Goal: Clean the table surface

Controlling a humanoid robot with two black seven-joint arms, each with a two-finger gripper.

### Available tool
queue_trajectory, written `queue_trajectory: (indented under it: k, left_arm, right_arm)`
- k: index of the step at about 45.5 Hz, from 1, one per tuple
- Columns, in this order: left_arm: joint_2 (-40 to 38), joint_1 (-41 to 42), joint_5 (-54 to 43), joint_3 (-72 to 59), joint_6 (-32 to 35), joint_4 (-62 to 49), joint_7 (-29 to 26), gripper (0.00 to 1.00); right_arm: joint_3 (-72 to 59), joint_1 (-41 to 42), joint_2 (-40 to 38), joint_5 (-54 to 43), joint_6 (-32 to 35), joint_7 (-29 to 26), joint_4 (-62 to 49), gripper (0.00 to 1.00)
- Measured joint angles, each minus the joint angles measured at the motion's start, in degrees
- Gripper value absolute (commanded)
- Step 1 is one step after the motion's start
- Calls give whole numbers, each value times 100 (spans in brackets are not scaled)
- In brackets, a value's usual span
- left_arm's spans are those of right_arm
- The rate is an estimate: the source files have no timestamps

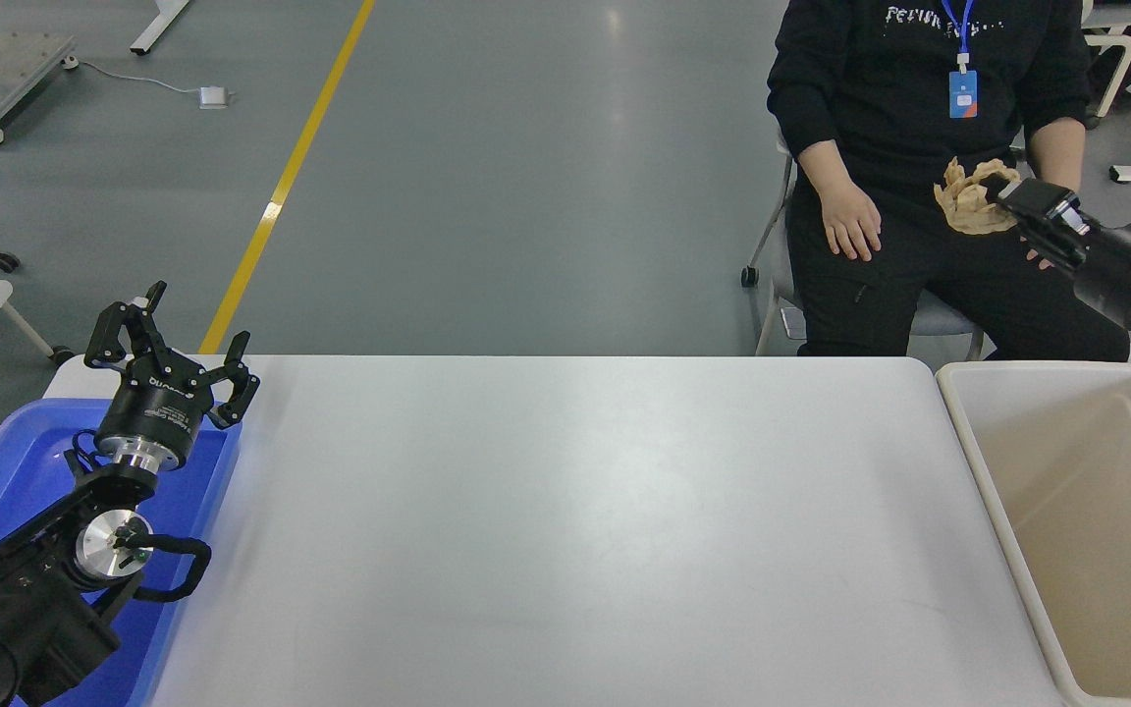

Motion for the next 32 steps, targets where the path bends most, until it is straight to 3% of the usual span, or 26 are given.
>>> queue_trajectory:
  k: [15,32]
  left_arm:
    - [-1,0,-1,-1,0,-1,0,100]
    - [-2,0,-1,-2,0,-1,0,100]
  right_arm:
    - [86,-464,-78,1100,3,-985,-1114,0]
    - [106,-890,5,1675,-102,-3062,-1814,0]
